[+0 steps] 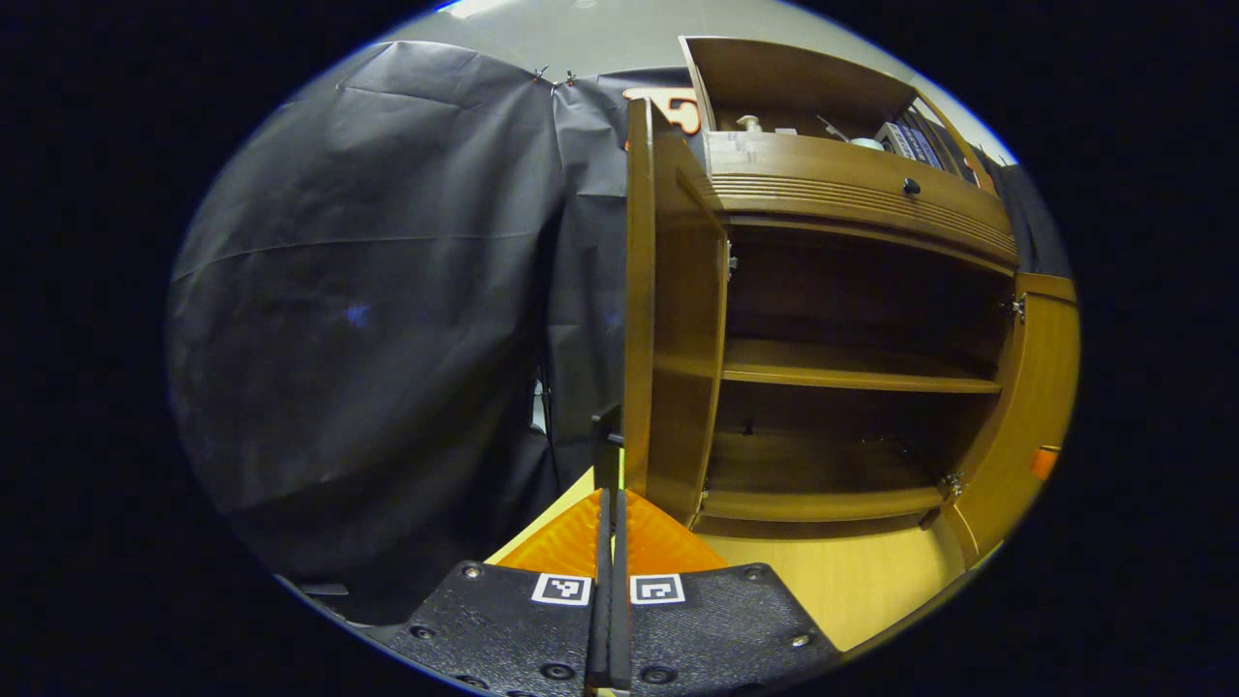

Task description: Open the right door of the double-door shoe cabinet with the right hand, and open the left door with the left hand.

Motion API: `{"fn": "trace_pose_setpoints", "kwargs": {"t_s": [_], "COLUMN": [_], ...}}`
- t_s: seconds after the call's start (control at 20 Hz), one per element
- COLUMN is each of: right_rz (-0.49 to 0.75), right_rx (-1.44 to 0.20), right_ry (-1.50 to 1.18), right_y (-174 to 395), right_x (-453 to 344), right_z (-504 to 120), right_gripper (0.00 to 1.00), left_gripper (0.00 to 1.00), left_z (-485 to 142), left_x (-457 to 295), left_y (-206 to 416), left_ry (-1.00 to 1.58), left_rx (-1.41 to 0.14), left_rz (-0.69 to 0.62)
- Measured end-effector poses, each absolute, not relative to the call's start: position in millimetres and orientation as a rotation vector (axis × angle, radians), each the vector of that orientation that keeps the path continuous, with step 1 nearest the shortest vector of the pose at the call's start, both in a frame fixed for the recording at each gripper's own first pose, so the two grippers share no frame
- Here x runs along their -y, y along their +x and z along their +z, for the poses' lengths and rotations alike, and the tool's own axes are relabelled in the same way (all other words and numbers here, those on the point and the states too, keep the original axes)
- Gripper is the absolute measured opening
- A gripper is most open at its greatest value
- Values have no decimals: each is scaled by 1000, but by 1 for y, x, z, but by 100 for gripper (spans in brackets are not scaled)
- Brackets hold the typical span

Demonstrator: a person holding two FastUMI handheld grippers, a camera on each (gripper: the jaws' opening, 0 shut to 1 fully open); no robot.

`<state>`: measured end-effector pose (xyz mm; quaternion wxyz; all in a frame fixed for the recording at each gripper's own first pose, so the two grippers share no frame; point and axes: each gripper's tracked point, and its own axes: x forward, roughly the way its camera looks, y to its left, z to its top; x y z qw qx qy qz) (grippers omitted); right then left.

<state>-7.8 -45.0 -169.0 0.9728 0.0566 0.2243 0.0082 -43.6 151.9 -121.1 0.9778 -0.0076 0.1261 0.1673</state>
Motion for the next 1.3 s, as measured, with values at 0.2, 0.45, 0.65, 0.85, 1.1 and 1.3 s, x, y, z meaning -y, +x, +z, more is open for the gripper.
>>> {"fn": "trace_pose_setpoints", "kwargs": {"t_s": [0.2, 0.45, 0.65, 0.85, 1.1, 1.3], "right_rz": [13, 3, 3, 11, 36, 43], "right_rx": [-433, -368, -316, -276, -220, -174], "right_ry": [110, 110, 131, 108, 114, 94], "right_y": [-9, -13, -15, -21, -27, -32], "right_x": [51, 59, 54, 45, 28, 19], "right_z": [-155, -118, -84, -54, -16, 6], "right_gripper": [22, 22, 22, 22, 22, 22], "left_gripper": [1, 0, 1, 1, 0, 0], "left_z": [-111, -82, -54, -25, 6, 20], "left_x": [-120, -70, -36, -11, 3, 10], "left_y": [-39, -26, -18, -17, -19, -24], "left_ry": [-60, -41, -27, -64, -57, -20], "left_rx": [-234, -187, -137, -91, -55, -27], "left_rz": [295, 203, 134, 75, 36, 6]}}
